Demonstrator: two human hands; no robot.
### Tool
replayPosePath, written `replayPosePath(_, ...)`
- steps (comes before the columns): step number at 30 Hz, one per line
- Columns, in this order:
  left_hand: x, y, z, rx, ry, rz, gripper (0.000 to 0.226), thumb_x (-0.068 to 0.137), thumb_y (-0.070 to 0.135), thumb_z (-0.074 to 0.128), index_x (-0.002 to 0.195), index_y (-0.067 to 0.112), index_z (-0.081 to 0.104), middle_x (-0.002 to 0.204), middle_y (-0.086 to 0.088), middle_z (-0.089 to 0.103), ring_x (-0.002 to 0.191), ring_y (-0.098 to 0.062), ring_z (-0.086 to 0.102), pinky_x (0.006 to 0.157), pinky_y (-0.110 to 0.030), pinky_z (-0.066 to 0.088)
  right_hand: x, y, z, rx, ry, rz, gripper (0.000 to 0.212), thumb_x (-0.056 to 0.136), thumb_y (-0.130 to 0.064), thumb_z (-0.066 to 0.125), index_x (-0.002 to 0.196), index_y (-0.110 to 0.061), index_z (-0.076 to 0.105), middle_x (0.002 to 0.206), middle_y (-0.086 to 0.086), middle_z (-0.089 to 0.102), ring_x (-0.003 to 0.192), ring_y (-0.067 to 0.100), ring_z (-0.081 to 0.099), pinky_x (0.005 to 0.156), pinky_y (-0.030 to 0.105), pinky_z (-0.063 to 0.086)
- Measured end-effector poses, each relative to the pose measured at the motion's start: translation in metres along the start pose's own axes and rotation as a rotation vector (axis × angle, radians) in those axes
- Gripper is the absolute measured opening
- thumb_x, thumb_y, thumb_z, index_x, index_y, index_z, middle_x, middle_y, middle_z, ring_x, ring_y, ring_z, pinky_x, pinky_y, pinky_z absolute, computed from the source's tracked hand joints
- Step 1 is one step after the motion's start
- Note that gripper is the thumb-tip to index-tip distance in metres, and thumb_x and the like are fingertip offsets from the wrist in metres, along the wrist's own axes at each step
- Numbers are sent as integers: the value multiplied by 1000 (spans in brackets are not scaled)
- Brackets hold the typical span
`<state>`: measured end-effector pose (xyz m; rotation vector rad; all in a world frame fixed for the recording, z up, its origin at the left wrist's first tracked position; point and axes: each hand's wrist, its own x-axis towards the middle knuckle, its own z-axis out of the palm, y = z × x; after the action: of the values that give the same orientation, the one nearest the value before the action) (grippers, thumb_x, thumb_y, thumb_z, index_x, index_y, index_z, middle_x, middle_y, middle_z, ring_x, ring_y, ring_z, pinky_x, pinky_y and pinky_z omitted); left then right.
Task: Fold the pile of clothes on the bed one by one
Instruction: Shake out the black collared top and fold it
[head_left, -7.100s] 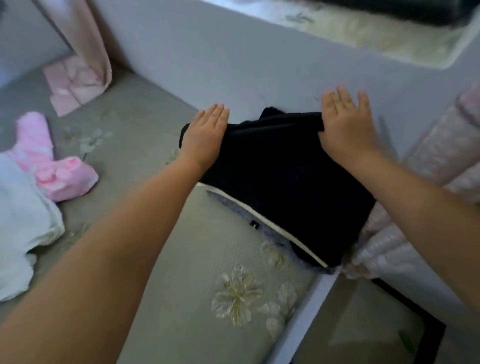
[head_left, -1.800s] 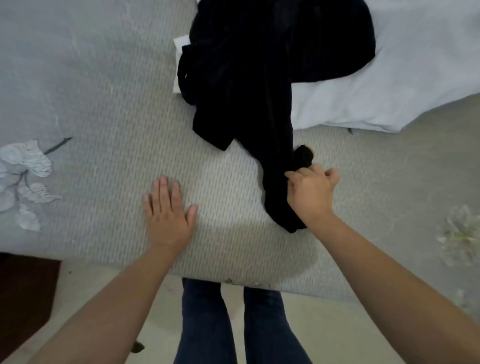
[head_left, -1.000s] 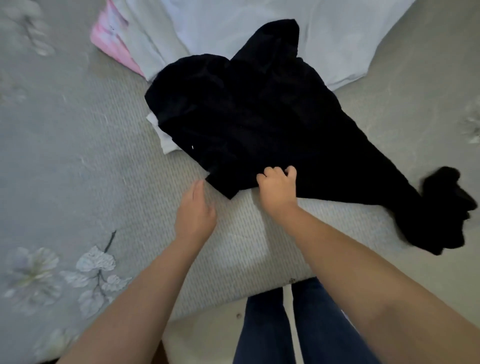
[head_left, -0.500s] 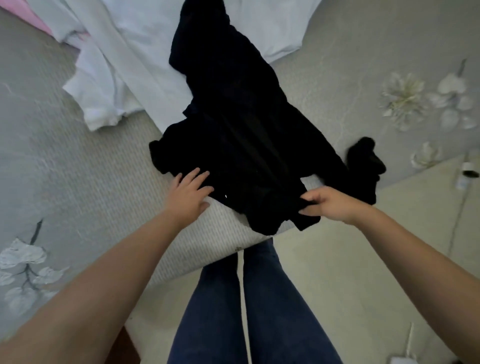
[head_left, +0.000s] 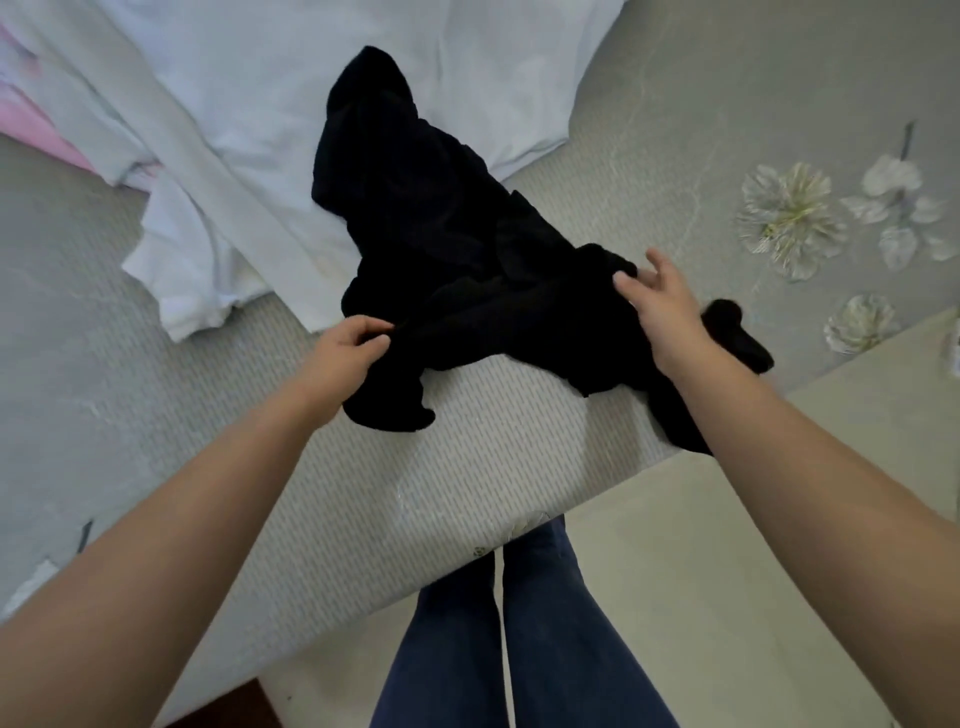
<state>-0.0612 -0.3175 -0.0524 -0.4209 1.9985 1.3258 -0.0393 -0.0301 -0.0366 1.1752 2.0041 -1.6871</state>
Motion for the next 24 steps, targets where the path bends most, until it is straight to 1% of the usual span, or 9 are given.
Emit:
replayPosePath(4, -5, -13, -8, 74, 176, 15, 26, 89, 11, 56, 113, 3, 54, 75, 3, 51, 70, -10, 50, 65, -18, 40, -5, 29, 10, -808, 52, -214, 71, 83, -29, 64, 141, -8, 28, 138, 11, 44, 128, 27, 40, 108, 43, 30)
replayPosePath(9, -22, -32, -8, 229, 10, 43, 14, 85, 15, 62, 99, 12, 62, 78, 3, 60, 71, -11, 57, 59, -13, 43, -4, 43, 14, -865, 169, -70, 38, 92, -23, 51, 126, -6, 52, 114, 16, 62, 113, 31, 52, 102, 40, 33)
replayPosePath(11, -25, -34, -7, 243, 112, 90, 11, 89, 12, 56, 94, 8, 65, 76, -5, 60, 70, -16, 55, 58, -15, 39, -7, 35, 11, -724, 135, -166, 31, 92, -17, 51, 117, 0, 58, 105, 19, 64, 103, 30, 57, 94, 36, 40)
replayPosePath(13, -27, -35, -9, 142, 298, 136, 14, 91, 9, 51, 96, 8, 65, 79, -4, 59, 71, -13, 53, 61, -13, 39, -20, 23, 10, -577, 22, -276, 25, 90, -10, 54, 107, 6, 62, 88, 15, 66, 83, 21, 59, 77, 26, 41)
replayPosePath(15, -30, -36, -19, 65, 465, 184, 14, 92, 9, 47, 93, 13, 61, 73, 5, 57, 66, -3, 50, 57, -8, 39, -39, 21, 16, -617, -238, -391, 17, 87, -4, 57, 98, 7, 66, 79, 14, 64, 75, 21, 58, 70, 26, 38)
replayPosePath(17, -36, -43, -32, 58, 596, 169, 15, 93, 9, 45, 94, 10, 60, 72, 4, 55, 66, -7, 49, 54, -16, 35, -57, 40, 27, -888, -499, -415, 18, 89, -8, 55, 100, -5, 68, 90, 9, 65, 90, 22, 59, 82, 27, 33)
replayPosePath(19, -46, -57, -46, 124, 666, 59, 21, 94, 10, 43, 98, -1, 60, 80, -9, 56, 75, -18, 49, 55, -22, 28, -74, 60, 36, -1273, -523, -410, 24, 90, -13, 45, 100, -18, 66, 93, -2, 62, 99, 17, 56, 87, 30, 17)
replayPosePath(21, -60, -77, -57, 328, 578, -55, 24, 94, 10, 43, 100, -7, 60, 88, -19, 59, 81, -26, 52, 60, -24, 26, -86, 78, 41, -1485, -484, -418, 24, 88, -12, 42, 96, -20, 64, 87, -5, 55, 98, 17, 55, 85, 33, 13)
replayPosePath(24, -74, -98, -63, 715, 201, -197, 27, 95, 12, 43, 104, -7, 59, 104, -25, 61, 96, -34, 56, 73, -33, 37, -94, 93, 46, -1652, -586, -408, 23, 85, -11, 45, 95, -19, 64, 85, -4, 51, 99, 17, 52, 96, 37, 17)
